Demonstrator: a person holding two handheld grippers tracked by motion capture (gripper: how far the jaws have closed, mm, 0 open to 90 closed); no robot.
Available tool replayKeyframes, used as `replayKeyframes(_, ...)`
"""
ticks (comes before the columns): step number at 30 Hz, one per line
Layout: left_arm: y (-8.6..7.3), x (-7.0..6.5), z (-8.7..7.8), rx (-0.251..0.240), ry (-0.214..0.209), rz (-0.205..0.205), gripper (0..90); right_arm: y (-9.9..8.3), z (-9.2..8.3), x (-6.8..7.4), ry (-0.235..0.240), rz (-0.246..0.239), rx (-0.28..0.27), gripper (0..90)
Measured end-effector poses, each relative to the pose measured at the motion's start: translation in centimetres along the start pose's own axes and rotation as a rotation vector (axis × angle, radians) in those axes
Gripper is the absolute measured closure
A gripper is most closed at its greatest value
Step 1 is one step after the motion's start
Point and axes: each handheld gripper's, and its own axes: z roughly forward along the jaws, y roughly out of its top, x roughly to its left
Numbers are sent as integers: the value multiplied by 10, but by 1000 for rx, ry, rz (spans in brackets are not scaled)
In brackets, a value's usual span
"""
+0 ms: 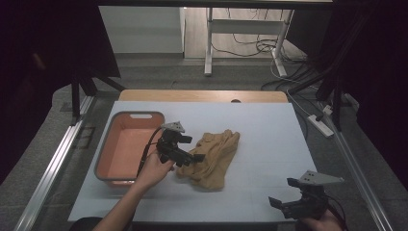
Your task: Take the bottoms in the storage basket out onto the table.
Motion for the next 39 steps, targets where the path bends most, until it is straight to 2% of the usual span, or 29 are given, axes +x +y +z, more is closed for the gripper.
replayKeyframes(16,-3,-7,-7,9,-3,13,0,0,-1,0,4,0,-6,8)
replayKeyframes(31,-8,-10,-22,-24,-15,-32,0,-1,-2,-1,2,10,-16,7)
replayKeyframes(39,-12,-14,-32,-39,9,-32,0,-1,-2,-2,2,14,-19,7)
